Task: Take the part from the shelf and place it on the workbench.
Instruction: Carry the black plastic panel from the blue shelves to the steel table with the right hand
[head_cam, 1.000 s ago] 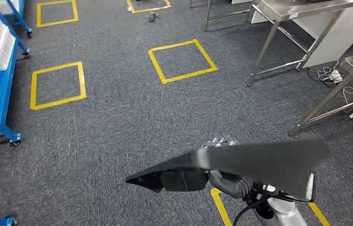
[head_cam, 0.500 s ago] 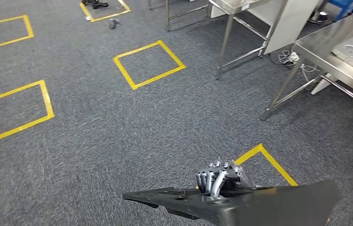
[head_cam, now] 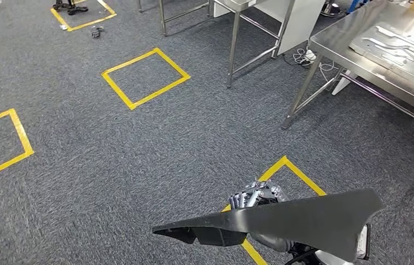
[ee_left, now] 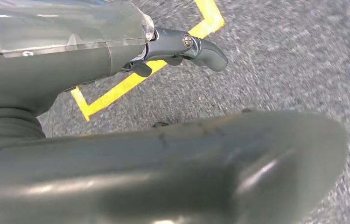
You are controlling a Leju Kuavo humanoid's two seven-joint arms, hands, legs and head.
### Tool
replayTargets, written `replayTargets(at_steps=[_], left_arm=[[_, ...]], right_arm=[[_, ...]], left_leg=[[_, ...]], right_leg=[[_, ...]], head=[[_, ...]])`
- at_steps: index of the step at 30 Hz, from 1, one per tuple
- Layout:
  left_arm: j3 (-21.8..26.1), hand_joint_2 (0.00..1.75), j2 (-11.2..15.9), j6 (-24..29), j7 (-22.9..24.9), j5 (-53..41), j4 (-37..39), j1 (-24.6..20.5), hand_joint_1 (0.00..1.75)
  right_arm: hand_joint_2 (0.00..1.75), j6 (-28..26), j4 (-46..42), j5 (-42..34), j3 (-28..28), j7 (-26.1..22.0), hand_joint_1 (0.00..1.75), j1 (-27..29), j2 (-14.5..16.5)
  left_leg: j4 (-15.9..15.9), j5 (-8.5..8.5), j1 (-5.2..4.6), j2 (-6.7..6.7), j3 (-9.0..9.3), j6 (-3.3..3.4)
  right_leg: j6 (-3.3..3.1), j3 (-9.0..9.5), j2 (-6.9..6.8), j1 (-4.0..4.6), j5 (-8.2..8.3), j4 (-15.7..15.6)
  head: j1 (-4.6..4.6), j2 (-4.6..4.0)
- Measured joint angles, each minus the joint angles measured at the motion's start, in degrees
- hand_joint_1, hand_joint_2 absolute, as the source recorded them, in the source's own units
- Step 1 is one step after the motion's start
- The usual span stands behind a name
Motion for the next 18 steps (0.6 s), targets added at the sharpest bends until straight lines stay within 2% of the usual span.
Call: replayTargets(at_steps=[1, 2, 3, 4, 6, 7, 8, 9, 10, 11, 12, 13, 14, 15, 16, 17, 18], left_arm=[[0.0, 0.00, 0.0, 0.0, 0.0, -0.1, 0.0, 0.0, 0.00], [0.0, 0.00, 0.0, 0.0, 0.0, -0.2, 0.0, -0.1, 0.00], [0.0, 0.00, 0.0, 0.0, -0.1, -0.3, 0.0, -0.2, 0.00], [0.0, 0.00, 0.1, -0.1, -0.1, -0.3, 0.0, -0.3, 0.00], [0.0, 0.00, 0.2, -0.1, -0.1, -0.5, 0.0, -0.4, 0.00], [0.0, 0.00, 0.3, -0.1, -0.1, -0.7, 0.0, -0.4, 0.00], [0.0, 0.00, 0.3, -0.2, -0.1, -0.7, 0.0, -0.4, 0.00], [0.0, 0.00, 0.3, -0.2, -0.1, -0.8, 0.0, -0.3, 0.00], [0.0, 0.00, 0.3, -0.2, -0.1, -0.8, 0.0, -0.2, 0.00], [0.0, 0.00, 0.3, -0.2, -0.2, -0.8, 0.0, -0.2, 0.00], [0.0, 0.00, 0.3, -0.2, -0.2, -0.8, 0.0, -0.2, 0.00], [0.0, 0.00, 0.3, -0.2, -0.2, -0.8, 0.0, -0.2, 0.00], [0.0, 0.00, 0.3, -0.2, -0.2, -0.8, 0.0, -0.3, 0.00], [0.0, 0.00, 0.4, -0.2, -0.2, -0.8, 0.0, -0.3, 0.00], [0.0, 0.00, 0.4, -0.2, -0.3, -0.8, 0.0, -0.3, 0.00], [0.0, 0.00, 0.4, -0.2, -0.3, -0.8, 0.0, -0.3, 0.00], [0.0, 0.00, 0.4, -0.3, -0.3, -0.8, 0.0, -0.4, 0.00]], right_arm=[[1.75, -0.2, -0.3, 0.1, 0.1, 0.4, 1.75, -0.3, 0.0], [1.75, -0.4, -0.6, 0.2, 0.2, 0.8, 1.75, -0.6, 0.1], [1.75, -0.5, -0.9, 0.3, 0.3, 1.4, 1.75, -0.9, 0.1], [1.75, -0.6, -1.2, 0.4, 0.4, 1.8, 1.75, -1.2, 0.3], [1.75, -0.8, -1.4, 0.3, 0.6, 2.7, 1.75, -2.3, 0.6], [1.75, -1.1, -1.4, 0.1, 0.6, 3.0, 1.75, -3.1, 1.0], [1.75, -1.4, -1.3, -0.1, 0.7, 3.3, 1.75, -3.9, 1.3], [1.75, -1.7, -1.2, -0.4, 0.8, 3.6, 1.75, -4.6, 1.6], [1.75, -1.8, -1.0, -0.6, 0.8, 3.8, 1.75, -5.1, 1.8], [1.75, -1.9, -0.8, -0.8, 0.8, 3.9, 1.75, -5.6, 1.9], [1.75, -1.9, -0.5, -0.9, 0.8, 4.0, 1.75, -6.0, 2.1], [1.75, -2.0, -0.4, -1.0, 0.8, 4.1, 1.75, -6.4, 2.2], [1.75, -2.0, -0.2, -1.1, 0.8, 4.1, 1.75, -6.8, 2.4], [1.75, -2.0, -0.1, -1.2, 0.8, 4.1, 1.75, -7.2, 2.5], [1.75, -2.0, 0.0, -1.2, 0.8, 4.1, 1.75, -7.4, 2.6], [1.75, -2.0, 0.1, -1.2, 0.8, 4.2, 1.75, -7.6, 2.7], [1.75, -2.1, 0.2, -1.3, 0.8, 4.3, 1.75, -7.8, 2.8]], left_leg=[[0.0, -0.19, -0.09, 0.51, 0.18, -0.34], [-0.1, -0.34, -0.16, 1.07, 0.35, -0.67], [-0.2, -0.49, -0.17, 1.69, 0.60, -1.01], [-0.1, -0.74, -0.10, 1.59, 0.78, -1.35], [2.6, -2.60, 0.04, -0.63, -0.08, -1.82], [5.8, -4.28, 0.15, -2.34, -1.55, -1.94], [9.8, -6.15, 0.17, -3.48, -3.54, -2.00], [13.6, -7.53, 0.18, -4.03, -5.60, -2.06], [16.2, -8.05, 0.18, -4.22, -7.15, -2.12], [16.5, -7.25, 0.19, -4.29, -7.75, -2.12], [14.7, -5.44, 0.22, -4.42, -7.31, -2.09], [11.0, -2.99, 0.31, -5.05, -5.99, -2.03], [7.1, -1.03, 0.43, -6.30, -4.49, -1.94], [4.1, 0.18, 0.54, -7.38, -3.27, -1.81], [2.2, 0.69, 0.59, -8.25, -2.51, -1.63], [1.6, 0.51, 0.54, -8.52, -2.29, -1.39], [1.5, 0.60, 0.48, -8.01, -2.22, -1.08]], right_leg=[[-0.41, 0.75, -0.70, 0.30, 0.24, -1.6], [-0.75, 0.73, -0.59, 0.54, 0.03, -1.9], [-1.03, 0.68, 0.21, 0.55, 0.11, -2.1], [-1.34, 0.81, 0.91, 0.41, 0.21, -2.3], [-2.06, 1.18, 2.30, 0.01, 0.48, -2.8], [-2.34, 1.32, 2.98, -0.16, 0.55, -2.9], [-2.55, 1.35, 3.70, -0.16, 0.54, -2.9], [-2.67, 1.38, 4.49, -0.13, 0.52, -2.8], [-2.71, 1.41, 5.26, -0.09, 0.48, -2.8], [-2.69, 1.43, 6.09, -0.08, 0.42, -2.7], [-2.60, 1.47, 6.90, -0.10, 0.32, -2.5], [-2.45, 1.48, 7.66, -0.16, 0.14, -2.2], [-2.21, 1.39, 8.40, -0.14, -0.11, -1.8], [-1.92, 1.20, 9.08, -0.15, -0.32, -1.4], [-1.61, 0.97, 9.65, -0.15, -0.46, -1.1], [-1.28, 0.75, 10.19, -0.18, -0.48, -1.0], [-0.95, 0.58, 10.73, -0.27, -0.41, -1.1]], head=[[-0.01, -0.01], [-0.03, -0.01], [-0.04, -0.01], [-0.05, -0.01], [-0.15, 0.00], [-0.25, 0.00], [-0.35, -0.01], [-0.45, -0.01], [-0.48, -0.01], [-0.50, -0.02], [-0.51, -0.01], [-0.54, -0.01], [-0.58, -0.01], [-0.63, 0.00], [-0.68, 0.00], [-0.72, -0.01], [-0.76, -0.01]])
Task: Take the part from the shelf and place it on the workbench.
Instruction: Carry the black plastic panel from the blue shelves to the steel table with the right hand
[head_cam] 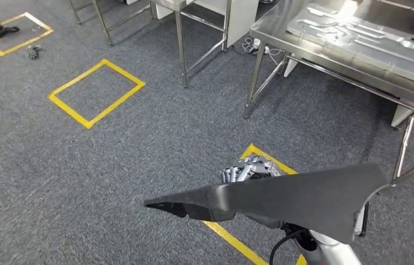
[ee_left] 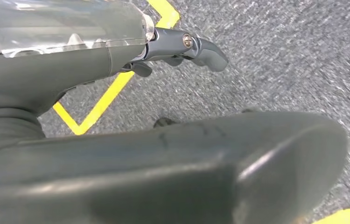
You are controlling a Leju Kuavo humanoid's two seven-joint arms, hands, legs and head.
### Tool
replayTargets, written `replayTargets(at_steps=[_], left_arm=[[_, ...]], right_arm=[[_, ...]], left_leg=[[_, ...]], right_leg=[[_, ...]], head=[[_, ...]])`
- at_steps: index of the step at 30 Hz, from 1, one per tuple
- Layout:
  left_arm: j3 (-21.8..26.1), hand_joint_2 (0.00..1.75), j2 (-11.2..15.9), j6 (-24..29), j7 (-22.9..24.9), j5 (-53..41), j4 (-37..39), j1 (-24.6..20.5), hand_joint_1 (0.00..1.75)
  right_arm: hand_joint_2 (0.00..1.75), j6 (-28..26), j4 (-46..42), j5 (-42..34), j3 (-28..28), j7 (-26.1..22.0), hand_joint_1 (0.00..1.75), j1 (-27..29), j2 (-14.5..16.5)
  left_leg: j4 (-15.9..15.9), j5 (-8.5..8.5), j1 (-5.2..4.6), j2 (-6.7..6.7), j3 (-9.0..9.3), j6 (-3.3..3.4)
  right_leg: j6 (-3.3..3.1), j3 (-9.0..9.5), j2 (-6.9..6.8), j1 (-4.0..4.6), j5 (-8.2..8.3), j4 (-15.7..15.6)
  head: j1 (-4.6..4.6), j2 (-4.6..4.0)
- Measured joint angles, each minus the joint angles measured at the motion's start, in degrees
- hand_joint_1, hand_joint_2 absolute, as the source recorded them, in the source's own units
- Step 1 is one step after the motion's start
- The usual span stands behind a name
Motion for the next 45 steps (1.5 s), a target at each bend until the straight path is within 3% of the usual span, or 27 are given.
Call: replayTargets(at_steps=[1, 3, 5, 7, 8, 9, 10, 12, 14, 16, 18, 20, 22, 23, 25, 27, 29, 31, 32, 34, 36, 38, 39, 40, 42, 44, 45], left_arm=[[0.0, 0.00, -0.1, -0.1, 0.0, 0.0, 0.0, -0.1, 0.00], [0.0, 0.00, -0.2, -0.2, 0.0, 0.1, 0.0, -0.2, 0.00], [0.0, 0.00, -0.2, -0.2, 0.0, 0.1, 0.0, -0.1, 0.00], [0.0, 0.00, -0.2, 0.0, 0.1, 0.1, 0.0, 0.0, 0.00], [0.0, 0.00, -0.2, 0.1, 0.1, 0.1, 0.0, 0.0, 0.00], [0.0, 0.00, -0.2, 0.2, 0.2, 0.1, 0.0, 0.0, 0.00], [0.0, 0.00, -0.2, 0.3, 0.2, 0.1, 0.0, 0.0, 0.00], [0.0, 0.00, -0.3, 0.3, 0.2, 0.0, 0.0, 0.0, 0.00], [0.0, 0.00, -0.3, 0.3, 0.2, -0.1, 0.0, -0.1, 0.00], [0.0, 0.00, -0.4, 0.2, 0.2, -0.3, 0.0, -0.2, 0.00], [0.0, 0.00, -0.3, 0.1, 0.2, -0.6, 0.0, -0.3, 0.00], [0.0, 0.00, -0.3, 0.1, 0.3, -0.8, 0.0, -0.4, 0.00], [0.0, 0.00, -0.3, 0.1, 0.3, -0.9, 0.0, -0.1, 0.00], [0.0, 0.00, -0.3, 0.2, 0.3, -0.9, 0.0, 0.0, 0.00], [0.0, 0.00, -0.3, 0.3, 0.4, -1.0, 0.0, 0.1, 0.00], [0.0, 0.00, -0.3, 0.5, 0.5, -1.0, 0.0, 0.0, 0.00], [0.0, 0.00, -0.4, 0.8, 0.7, -1.1, 0.0, 0.0, 0.00], [0.0, 0.00, -0.6, 1.1, 0.8, -1.1, 0.0, -0.1, 0.00], [0.0, 0.00, -0.7, 1.2, 0.8, -1.1, 0.0, -0.2, 0.00], [0.0, 0.00, -0.9, 1.4, 0.9, -1.1, 0.0, -0.3, 0.00], [0.0, 0.00, -1.0, 1.4, 1.1, -1.1, 0.0, -0.2, 0.00], [0.0, 0.00, -1.0, 1.4, 1.2, -1.1, 0.0, -0.1, 0.00], [0.0, 0.00, -1.0, 1.4, 1.3, -1.1, 0.0, -0.1, 0.00], [0.0, 0.00, -1.0, 1.3, 1.3, -1.1, 0.0, -0.1, 0.00], [0.0, 0.00, -1.0, 1.0, 1.3, -1.0, 0.0, -0.1, 0.00], [0.0, 0.00, -1.0, 0.8, 1.3, -1.0, 0.0, -0.2, 0.00], [0.0, 0.00, -0.9, 0.7, 1.3, -1.0, 0.0, -0.2, 0.00]], right_arm=[[1.75, -0.1, 0.1, 0.0, 0.0, 0.2, 1.75, -0.2, 0.0], [1.75, -0.2, 0.2, -0.1, 0.0, 0.7, 1.75, -0.8, 0.1], [1.75, -0.2, 0.2, -0.2, 0.1, 0.9, 1.75, -1.4, 0.1], [1.75, -0.2, 0.4, -0.3, 0.2, 1.1, 1.75, -1.5, 0.2], [1.75, -0.3, 0.5, -0.3, 0.3, 1.2, 1.75, -1.4, 0.2], [1.75, -0.4, 0.6, -0.3, 0.3, 1.3, 1.75, -1.4, 0.2], [1.75, -0.5, 0.6, -0.3, 0.4, 1.4, 1.75, -1.4, 0.2], [1.75, -0.7, 0.6, -0.3, 0.5, 1.5, 1.75, -1.5, 0.2], [1.75, -0.8, 0.6, -0.3, 0.5, 1.6, 1.75, -1.6, 0.2], [1.75, -1.0, 0.6, -0.4, 0.5, 1.6, 1.75, -1.6, 0.2], [1.75, -1.1, 0.7, -0.4, 0.5, 1.6, 1.75, -1.5, 0.1], [1.75, -1.2, 0.8, -0.4, 0.5, 1.6, 1.75, -1.5, 0.1], [1.75, -1.2, 1.1, -0.4, 0.5, 1.6, 1.75, -1.4, 0.2], [1.75, -1.2, 1.3, -0.4, 0.5, 1.5, 1.75, -1.4, 0.1], [1.75, -1.2, 1.7, -0.3, 0.5, 1.1, 1.75, -1.3, 0.1], [1.75, -1.1, 2.2, -0.2, 0.5, 0.2, 1.75, -1.3, 0.1], [1.75, -0.9, 3.0, 0.0, 0.5, -1.1, 1.75, -1.3, 0.1], [1.75, -0.6, 3.8, 0.3, 0.5, -1.9, 1.75, -1.2, -0.1], [1.75, -0.5, 4.1, 0.3, 0.5, -2.1, 1.75, -1.2, -0.2], [1.75, -0.4, 4.6, 0.3, 0.5, -2.5, 1.75, -1.3, -0.6], [1.75, -0.2, 5.1, 0.2, 0.5, -2.7, 1.75, -1.4, -0.8], [1.75, -0.1, 5.5, 0.2, 0.5, -2.8, 1.75, -1.3, -1.0], [1.75, 0.0, 5.6, 0.2, 0.5, -2.8, 1.75, -1.2, -1.1], [1.75, 0.0, 5.6, 0.2, 0.5, -2.7, 1.75, -1.1, -1.1], [1.75, 0.0, 5.2, 0.1, 0.5, -2.1, 1.75, -0.9, -1.2], [1.75, -0.3, 4.5, -0.1, 0.6, -1.1, 1.75, -0.8, -1.1], [1.75, -0.4, 4.2, -0.3, 0.6, -0.6, 1.75, -0.9, -1.1]], left_leg=[[-0.2, 0.14, 0.00, 0.55, 0.07, 0.39], [-0.7, 0.39, 0.08, 1.77, 0.28, 1.21], [-0.9, 0.37, 0.03, 3.00, 0.39, 1.71], [-0.9, 0.19, -0.08, 4.32, 0.44, 1.83], [-0.9, 0.05, -0.11, 5.06, 0.53, 1.83], [-0.9, -0.10, -0.12, 5.70, 0.70, 1.78], [-0.9, -0.29, -0.13, 6.34, 0.98, 1.68], [-0.9, -0.74, -0.28, 7.41, 1.59, 1.29], [-1.0, -1.11, -0.49, 8.44, 2.05, 0.69], [-1.3, -1.40, -0.60, 9.41, 2.54, 0.03], [0.1, -2.68, -0.55, 7.81, 2.34, -0.46], [5.9, -5.84, -0.44, 4.89, -0.27, -0.69], [12.9, -8.32, -0.43, 3.93, -4.03, -0.85], [14.4, -8.14, -0.43, 3.85, -5.11, -0.87], [10.8, -4.68, -0.41, 3.53, -4.16, -0.74], [3.4, -1.14, -0.27, 1.35, -1.25, -0.40], [-0.2, -0.26, -0.21, -0.41, 0.27, 0.01], [-0.5, -0.19, -0.31, 0.22, 0.49, 0.57], [-0.8, -0.03, -0.29, 0.82, 0.66, 0.96], [-1.5, 0.27, -0.12, 2.18, 1.06, 1.74], [-1.8, 0.25, -0.19, 3.55, 1.25, 2.13], [-1.7, 0.05, -0.24, 4.99, 1.32, 2.15], [-1.7, -0.09, -0.24, 5.70, 1.44, 2.09], [-1.7, -0.27, -0.25, 6.37, 1.63, 2.01], [-1.6, -0.74, -0.38, 7.50, 2.18, 1.61], [-1.6, -1.21, -0.65, 8.50, 2.66, 0.98], [-1.7, -1.40, -0.77, 9.04, 2.86, 0.65]], right_leg=[[0.29, -0.09, -0.12, -0.08, 0.01, 0.0], [0.81, -1.13, -2.69, -0.03, -1.26, 2.0], [1.21, -4.12, -5.81, -0.02, -4.31, 7.9], [1.49, -7.64, -6.52, -0.19, -6.51, 14.4], [1.53, -8.38, -6.65, -0.23, -6.24, 15.5], [1.46, -7.75, -6.85, -0.21, -4.82, 14.0], [1.26, -5.98, -7.36, -0.13, -2.71, 10.5], [0.62, -1.98, -9.66, 0.43, 0.27, 2.7], [0.03, -0.47, -10.68, 1.04, 0.75, -0.5], [-0.49, -0.38, -9.26, 0.96, 0.87, -0.8], [-1.09, 0.05, -7.97, 0.49, 1.14, -1.4], [-1.51, 0.34, -6.84, 0.25, 1.24, -1.7], [-1.70, 0.34, -5.47, 0.30, 1.15, -1.6], [-1.72, 0.34, -4.66, 0.33, 1.09, -1.4], [-1.58, 0.35, -3.05, 0.30, 0.88, -1.0], [-1.19, 0.22, -1.69, 0.26, 0.55, -0.4], [-0.55, -0.16, -0.54, 0.16, 0.48, -0.2], [0.24, -0.41, 0.57, -0.01, 0.68, -0.4], [0.57, -0.47, 0.26, -0.02, 0.60, -0.3], [1.12, -1.82, -2.65, 0.12, -1.11, 2.5], [1.49, -5.35, -5.89, 0.05, -4.52, 9.5], [1.75, -8.36, -6.61, -0.19, -6.02, 14.9], [1.79, -8.42, -6.78, -0.26, -5.23, 14.8], [1.75, -7.28, -7.10, -0.28, -3.55, 12.5], [1.29, -3.05, -9.18, 0.07, 0.03, 4.5], [0.60, -0.54, -10.81, 0.61, 1.36, -0.5], [0.32, -0.41, -10.75, 0.84, 1.16, -0.9]], head=[[-0.01, 0.00], [0.27, 0.01], [0.56, 0.00], [0.56, 0.00], [0.57, 0.00], [0.57, 0.01], [0.58, 0.01], [0.57, 0.00], [0.55, -0.01], [0.51, 0.00], [0.44, 0.00], [0.27, 0.00], [0.15, 0.00], [0.14, -0.01], [0.12, -0.01], [0.11, 0.00], [0.09, 0.01], [0.08, 0.00], [0.09, 0.00], [0.42, 0.00], [0.76, 0.00], [0.78, 0.00], [0.78, 0.01], [0.78, 0.00], [0.78, -0.01], [0.75, -0.01], [0.73, -0.01]])
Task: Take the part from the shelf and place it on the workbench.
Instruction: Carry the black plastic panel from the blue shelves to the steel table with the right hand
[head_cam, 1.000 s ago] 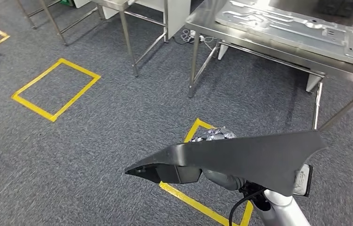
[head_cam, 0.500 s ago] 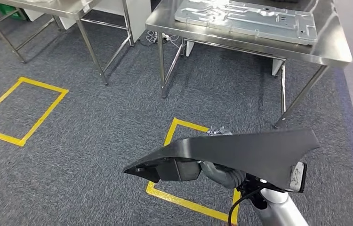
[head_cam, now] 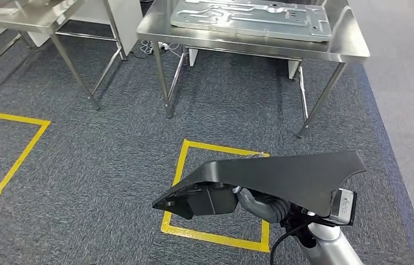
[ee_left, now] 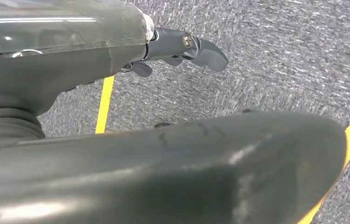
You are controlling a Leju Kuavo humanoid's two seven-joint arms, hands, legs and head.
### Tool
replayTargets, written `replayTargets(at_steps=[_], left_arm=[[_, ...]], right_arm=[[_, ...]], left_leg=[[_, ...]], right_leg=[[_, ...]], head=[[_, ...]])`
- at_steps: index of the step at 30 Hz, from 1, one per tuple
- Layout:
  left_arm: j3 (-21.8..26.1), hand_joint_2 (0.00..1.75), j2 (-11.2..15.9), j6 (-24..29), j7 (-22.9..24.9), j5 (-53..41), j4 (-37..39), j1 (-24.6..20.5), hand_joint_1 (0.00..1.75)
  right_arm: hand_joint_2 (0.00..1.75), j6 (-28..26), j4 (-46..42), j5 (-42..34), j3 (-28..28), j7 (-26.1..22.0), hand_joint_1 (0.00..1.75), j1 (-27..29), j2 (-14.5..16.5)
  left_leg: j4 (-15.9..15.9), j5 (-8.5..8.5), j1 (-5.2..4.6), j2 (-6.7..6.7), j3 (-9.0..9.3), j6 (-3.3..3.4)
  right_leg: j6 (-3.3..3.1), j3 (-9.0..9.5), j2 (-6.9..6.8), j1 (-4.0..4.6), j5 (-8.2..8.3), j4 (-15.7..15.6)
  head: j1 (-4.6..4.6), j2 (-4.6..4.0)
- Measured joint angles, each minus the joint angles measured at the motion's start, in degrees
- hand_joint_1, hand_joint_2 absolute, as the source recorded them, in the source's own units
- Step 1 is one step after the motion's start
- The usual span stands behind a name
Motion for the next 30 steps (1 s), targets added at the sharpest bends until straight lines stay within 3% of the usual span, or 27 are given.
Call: replayTargets(at_steps=[1, 2, 4, 5, 7, 8, 9, 10, 12, 13, 14, 16, 17, 19, 22, 24, 25, 26, 28, 30], left_arm=[[0.0, 0.00, 0.0, -0.1, 0.0, 0.0, 0.0, -0.1, 0.00], [0.0, 0.00, 0.0, -0.2, 0.0, 0.1, 0.0, -0.2, 0.00], [0.0, 0.00, 0.2, -0.4, -0.1, 0.2, 0.0, -0.3, 0.00], [0.0, 0.00, 0.2, -0.5, -0.2, 0.2, 0.0, -0.3, 0.00], [0.0, 0.00, 0.3, -0.6, -0.3, 0.2, 0.0, -0.1, 0.00], [0.0, 0.00, 0.3, -0.7, -0.3, 0.3, 0.0, 0.0, 0.00], [0.0, 0.00, 0.3, -0.8, -0.3, 0.3, 0.0, 0.2, 0.00], [0.0, 0.00, 0.4, -1.1, -0.4, 0.4, 0.0, 0.2, 0.00], [0.2, 0.00, 0.5, -2.0, -0.4, 0.8, 0.0, 0.2, 0.00], [0.3, 0.00, 0.6, -2.4, -0.4, 0.9, 0.0, 0.1, 0.00], [0.4, 0.00, 0.7, -2.8, -0.5, 1.0, 0.0, -0.1, 0.00], [0.4, 0.00, 0.8, -3.4, -0.6, 1.0, 0.0, -0.3, 0.00], [0.4, 0.00, 0.8, -3.6, -0.7, 0.9, 0.0, -0.3, 0.00], [0.5, 0.00, 0.9, -3.8, -0.9, 0.7, 0.0, -0.4, 0.00], [0.5, 0.00, 1.0, -4.0, -0.9, 0.3, 0.0, -0.3, 0.00], [0.5, 0.00, 1.1, -4.1, -0.9, 0.2, 0.0, -0.3, 0.00], [0.5, 0.00, 1.1, -4.2, -0.9, 0.1, 0.0, -0.2, 0.00], [0.5, 0.00, 1.1, -4.3, -0.9, 0.0, 0.0, -0.2, 0.00], [0.5, 0.00, 1.1, -4.4, -1.0, -0.2, 0.0, -0.1, 0.00], [0.5, 0.00, 1.2, -4.4, -1.0, -0.3, 0.0, -0.2, 0.00]], right_arm=[[1.75, -0.1, -0.3, -0.3, 0.0, 0.5, 1.75, 0.0, 0.0], [1.75, -0.1, -0.6, -0.5, 0.0, 1.1, 1.75, 0.0, 0.0], [1.75, -0.1, -1.2, -1.0, 0.1, 1.8, 1.75, -0.1, 0.1], [1.75, -0.1, -1.4, -1.1, 0.1, 1.9, 1.75, -0.1, 0.1], [1.75, -0.1, -1.6, -1.2, 0.2, 2.1, 1.75, 0.0, 0.3], [1.75, -0.1, -1.6, -1.2, 0.3, 2.1, 1.75, 0.2, 0.3], [1.75, -0.1, -1.7, -1.1, 0.3, 2.1, 1.75, 0.3, 0.3], [1.75, -0.2, -1.7, -0.9, 0.4, 2.0, 1.75, 0.5, 0.3], [1.75, -0.6, -1.9, 0.0, 0.4, 2.0, 1.75, 0.6, 0.5], [1.75, -0.8, -2.1, 0.5, 0.5, 2.1, 1.75, 0.6, 0.7], [1.75, -1.0, -2.2, 0.9, 0.5, 2.1, 1.75, 0.6, 0.8], [1.75, -1.1, -2.5, 1.2, 0.6, 2.2, 1.75, 0.5, 0.8], [1.75, -1.2, -2.8, 1.2, 0.6, 2.3, 1.75, 0.5, 0.9], [1.75, -1.3, -3.2, 1.2, 0.6, 2.4, 1.75, 0.2, 0.9], [1.75, -1.6, -3.6, 1.2, 0.6, 2.6, 1.75, -0.2, 0.9], [1.75, -1.8, -3.6, 1.2, 0.6, 2.6, 1.75, 0.0, 0.9], [1.75, -1.9, -3.7, 1.2, 0.6, 2.5, 1.75, 0.1, 0.9], [1.75, -2.0, -3.8, 1.2, 0.6, 2.5, 1.75, 0.2, 0.9], [1.75, -2.1, -4.1, 1.2, 0.6, 2.3, 1.75, 0.3, 0.8], [1.75, -2.1, -4.4, 1.2, 0.5, 2.2, 1.75, 0.4, 0.7]], left_leg=[[-0.1, -0.15, -0.04, 0.61, 0.26, -0.31], [0.0, -0.43, 0.02, 0.39, 0.45, -0.66], [2.1, -2.10, 0.19, -1.76, -0.19, -1.16], [5.1, -3.74, 0.32, -3.44, -1.52, -1.33], [12.8, -7.17, 0.39, -4.99, -5.47, -1.51], [15.6, -7.80, 0.39, -5.19, -7.08, -1.58], [16.4, -7.23, 0.39, -5.26, -7.82, -1.59], [14.8, -5.50, 0.39, -5.30, -7.48, -1.52], [7.4, -1.04, 0.37, -5.69, -4.77, -1.12], [4.2, 0.37, 0.32, -5.94, -3.52, -0.84], [2.2, 1.01, 0.27, -6.17, -2.74, -0.55], [1.3, 0.98, 0.09, -6.29, -2.48, 0.08], [1.1, 1.09, 0.16, -6.19, -2.38, 0.45], [0.5, 1.24, 0.33, -5.98, -1.97, 1.20], [0.1, 1.09, 0.42, -5.54, -1.40, 1.80], [0.2, 0.74, 0.42, -5.28, -1.06, 1.77], [0.2, 0.47, 0.42, -5.18, -0.77, 1.67], [0.2, 0.16, 0.43, -5.10, -0.38, 1.51], [0.2, -0.59, 0.34, -4.94, 0.44, 1.01], [0.0, -1.23, 0.21, -4.75, 0.98, 0.33]], right_leg=[[-0.28, -0.03, 0.76, -0.03, 0.06, -0.1], [-0.57, 0.08, 1.47, -0.18, 0.11, -0.3], [-1.21, 0.42, 2.68, -0.58, 0.29, -0.7], [-1.47, 0.54, 3.24, -0.74, 0.35, -0.8], [-1.80, 0.56, 4.53, -0.70, 0.28, -0.8], [-1.84, 0.57, 5.32, -0.66, 0.23, -0.7], [-1.85, 0.58, 6.10, -0.64, 0.16, -0.6], [-1.84, 0.60, 6.73, -0.64, 0.04, -0.4], [-1.64, 0.66, 7.80, -0.61, -0.34, 0.2], [-1.44, 0.61, 8.18, -0.54, -0.56, 0.4], [-1.17, 0.54, 8.50, -0.49, -0.69, 0.6], [-0.49, 0.40, 8.77, -0.50, -0.82, 0.6], [-0.14, 0.42, 8.67, -0.56, -0.90, 0.6], [0.57, -0.20, 7.18, -0.56, -1.90, 2.1], [1.42, -4.90, 4.68, -0.87, -5.77, 11.0], [1.74, -7.59, 4.28, -1.23, -6.39, 15.2], [1.80, -7.56, 4.15, -1.36, -5.24, 14.5], [1.77, -6.45, 3.98, -1.45, -3.29, 11.9], [1.47, -2.97, 3.41, -1.32, 0.08, 4.5], [0.86, -1.02, 3.11, -0.91, 0.63, 0.7]], head=[[-0.02, 0.01], [-0.01, 0.00], [-0.11, 0.00], [-0.19, 0.00], [-0.34, 0.01], [-0.35, 0.00], [-0.36, 0.00], [-0.37, 0.00], [-0.44, 0.01], [-0.49, 0.01], [-0.54, 0.01], [-0.60, 0.01], [-0.61, 0.01], [-0.48, 0.01], [-0.19, 0.01], [-0.19, 0.01], [-0.19, 0.01], [-0.18, 0.01], [-0.17, 0.01], [-0.21, 0.01]])
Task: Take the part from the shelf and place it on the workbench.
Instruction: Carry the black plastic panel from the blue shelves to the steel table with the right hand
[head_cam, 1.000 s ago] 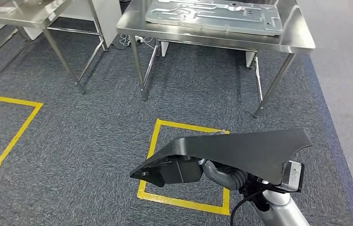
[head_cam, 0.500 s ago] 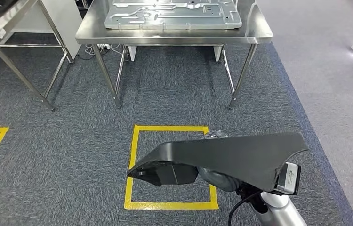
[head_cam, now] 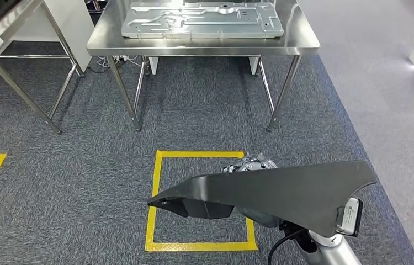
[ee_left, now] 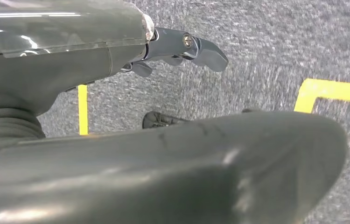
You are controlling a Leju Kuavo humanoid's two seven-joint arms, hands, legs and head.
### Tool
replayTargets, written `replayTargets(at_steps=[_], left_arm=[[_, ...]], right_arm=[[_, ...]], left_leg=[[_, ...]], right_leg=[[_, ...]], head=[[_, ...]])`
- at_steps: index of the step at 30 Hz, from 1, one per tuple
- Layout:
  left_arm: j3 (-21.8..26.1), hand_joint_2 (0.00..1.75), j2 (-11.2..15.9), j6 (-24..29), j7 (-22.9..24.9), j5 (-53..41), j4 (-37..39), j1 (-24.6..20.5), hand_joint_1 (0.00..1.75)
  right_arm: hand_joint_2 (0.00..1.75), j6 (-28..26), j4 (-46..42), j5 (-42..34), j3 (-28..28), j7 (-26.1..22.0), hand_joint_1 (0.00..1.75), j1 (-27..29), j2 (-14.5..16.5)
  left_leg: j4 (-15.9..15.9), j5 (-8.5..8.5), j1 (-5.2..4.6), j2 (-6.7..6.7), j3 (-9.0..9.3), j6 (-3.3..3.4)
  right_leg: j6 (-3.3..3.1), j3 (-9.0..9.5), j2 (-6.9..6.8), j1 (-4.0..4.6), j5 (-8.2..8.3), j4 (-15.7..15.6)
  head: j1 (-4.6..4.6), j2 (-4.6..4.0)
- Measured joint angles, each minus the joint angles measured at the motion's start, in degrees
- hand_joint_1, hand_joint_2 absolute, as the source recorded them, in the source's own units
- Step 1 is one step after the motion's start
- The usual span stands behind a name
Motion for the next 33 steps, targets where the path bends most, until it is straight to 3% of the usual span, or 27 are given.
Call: replayTargets(at_steps=[3, 5, 8, 9, 10, 11, 13, 14, 17, 19, 21, 23, 25, 26, 27, 28, 30, 31, 33], left_arm=[[0.0, 0.00, 0.2, 0.0, -0.1, -0.1, 0.0, -0.1, 0.00], [0.0, 0.00, 0.3, 0.0, -0.1, -0.2, 0.0, -0.3, 0.00], [0.0, 0.00, 0.3, 0.0, 0.0, -0.4, 0.0, -0.1, 0.00], [0.0, 0.00, 0.3, 0.0, 0.0, -0.5, 0.0, 0.1, 0.00], [0.0, 0.00, 0.3, 0.1, 0.0, -0.6, 0.0, 0.2, 0.00], [0.0, 0.00, 0.3, 0.1, 0.0, -0.6, 0.0, 0.3, 0.00], [0.0, 0.00, 0.4, 0.1, -0.1, -0.6, 0.0, 0.4, 0.00], [0.0, 0.00, 0.5, 0.1, -0.1, -0.7, 0.0, 0.4, 0.00], [0.0, 0.00, 0.6, 0.1, -0.3, -0.7, 0.0, 0.4, 0.00], [0.0, 0.00, 0.7, 0.1, -0.4, -0.8, 0.0, 0.4, 0.00], [0.0, 0.00, 0.7, 0.0, -0.4, -0.9, 0.0, 0.3, 0.00], [0.0, 0.00, 0.7, 0.0, -0.4, -1.1, 0.0, 0.3, 0.00], [0.0, 0.00, 0.7, -0.1, -0.4, -1.2, 0.0, 0.3, 0.00], [0.0, 0.00, 0.7, -0.1, -0.4, -1.3, 0.0, 0.3, 0.00], [-0.1, 0.00, 0.6, -0.2, -0.4, -1.4, 0.0, 0.3, 0.00], [-0.1, 0.00, 0.6, -0.2, -0.4, -1.5, 0.0, 0.3, 0.00], [-0.1, 0.00, 0.6, -0.3, -0.4, -1.7, 0.0, 0.3, 0.00], [-0.1, 0.00, 0.6, -0.3, -0.5, -1.7, 0.0, 0.2, 0.00], [-0.1, 0.00, 0.7, -0.3, -0.5, -1.7, 0.0, 0.1, 0.00]], right_arm=[[1.75, 0.0, -0.4, 0.0, -0.1, -0.1, 1.75, 0.3, -0.2], [1.75, 0.0, -0.6, 0.0, -0.2, -0.2, 1.75, 0.3, -0.2], [1.75, 0.0, -0.8, -0.1, -0.2, -0.3, 1.75, 0.6, -0.2], [1.75, 0.0, -0.8, -0.1, -0.2, -0.3, 1.75, 0.7, -0.2], [1.75, 0.0, -0.8, -0.1, -0.2, -0.3, 1.75, 0.8, -0.2], [1.75, -0.1, -0.9, -0.1, -0.2, -0.3, 1.75, 0.8, -0.2], [1.75, -0.2, -1.1, -0.1, -0.2, -0.2, 1.75, 0.9, -0.2], [1.75, -0.3, -1.1, 0.0, -0.2, -0.2, 1.75, 0.9, -0.2], [1.75, -0.3, -1.5, 0.3, -0.3, 0.1, 1.75, 1.1, -0.2], [1.75, -0.3, -1.8, 0.5, -0.4, 0.1, 1.75, 1.2, -0.2], [1.75, -0.3, -2.0, 0.6, -0.6, 0.1, 1.75, 1.2, -0.2], [1.75, -0.5, -2.1, 0.8, -0.7, 0.4, 1.75, 1.2, -0.2], [1.75, -0.8, -2.1, 0.9, -0.7, 0.8, 1.75, 1.4, -0.2], [1.75, -0.9, -2.1, 1.0, -0.7, 1.0, 1.75, 1.4, -0.2], [1.75, -1.0, -2.1, 1.1, -0.7, 1.1, 1.75, 1.4, -0.2], [1.75, -1.0, -2.1, 1.1, -0.7, 1.1, 1.75, 1.4, -0.3], [1.75, -1.2, -2.1, 1.2, -0.8, 1.1, 1.75, 1.5, -0.3], [1.75, -1.2, -2.2, 1.3, -0.8, 1.0, 1.75, 1.5, -0.4], [1.75, -1.4, -2.4, 1.3, -0.9, 1.0, 1.75, 1.6, -0.4]], left_leg=[[-0.4, -0.73, 0.03, 0.42, 0.91, -1.02], [2.7, -2.12, 0.12, 0.13, 0.03, -1.52], [14.1, -5.67, 0.18, -0.43, -6.95, -1.75], [16.5, -5.60, 0.17, -0.44, -9.07, -1.73], [16.5, -4.15, 0.15, -0.45, -10.14, -1.63], [14.4, -1.58, 0.11, -0.46, -10.10, -1.43], [6.9, 3.92, -0.18, -0.63, -8.08, -0.70], [3.8, 5.11, -0.37, -0.72, -6.91, -0.32], [0.9, 4.35, -0.72, -0.79, -5.17, 0.63], [0.0, 3.94, -0.44, -0.83, -3.93, 1.33], [-0.7, 3.38, -0.15, -0.85, -2.45, 1.83], [-0.9, 2.43, -0.06, -0.83, -1.30, 1.93], [-0.9, 1.25, 0.09, -0.86, 0.09, 1.68], [-0.9, 0.61, 0.23, -0.87, 0.96, 1.48], [-0.9, -0.08, 0.39, -0.87, 1.88, 1.23], [-0.8, -0.81, 0.49, -0.86, 2.74, 0.91], [-1.0, -2.21, 0.54, -0.84, 4.00, 0.09], [-1.0, -2.54, 0.47, -0.77, 4.60, -0.40], [-0.7, -2.52, 0.47, -0.55, 5.49, -1.25]], right_leg=[[-1.14, 0.75, 0.55, 0.17, -0.86, -0.5], [-2.03, 1.91, 0.84, -0.04, -1.38, -1.0], [-2.85, 3.54, 1.10, 0.18, -2.65, -1.1], [-2.92, 4.14, 1.31, 0.30, -3.18, -1.1], [-2.93, 4.85, 1.54, 0.40, -3.74, -1.1], [-2.89, 5.69, 1.74, 0.48, -4.35, -1.1], [-2.65, 7.30, 1.95, 0.64, -5.64, -1.1], [-2.39, 7.81, 2.08, 0.69, -6.17, -1.1], [-1.34, 8.58, 2.27, 0.61, -6.50, -1.3], [-0.68, 8.05, 2.00, 0.52, -6.03, 0.8], [-0.07, 4.75, 1.62, 0.36, -6.78, 6.2], [0.52, -0.34, 1.38, 0.02, -9.27, 12.6], [1.03, -3.78, 1.18, -0.41, -10.38, 14.5], [1.19, -4.16, 1.05, -0.59, -9.31, 12.9], [1.32, -3.70, 0.86, -0.72, -6.92, 9.8], [1.39, -2.91, 0.52, -0.83, -3.53, 5.9], [0.83, -1.58, -0.17, -0.64, 0.48, 0.8], [0.32, -1.29, -0.27, -0.54, 1.04, -0.1], [-0.86, -0.49, 0.15, -0.41, 0.27, -0.3]], head=[[-0.04, 0.00], [-0.29, 0.00], [-0.64, -0.01], [-0.65, -0.01], [-0.64, 0.00], [-0.66, 0.00], [-0.63, 0.00], [-0.66, 0.00], [-0.66, -0.01], [-0.62, 0.00], [-0.54, 0.00], [-0.49, 0.00], [-0.50, -0.01], [-0.49, -0.01], [-0.49, -0.01], [-0.44, -0.01], [-0.42, 0.00], [-0.42, 0.00], [-0.52, -0.01]])
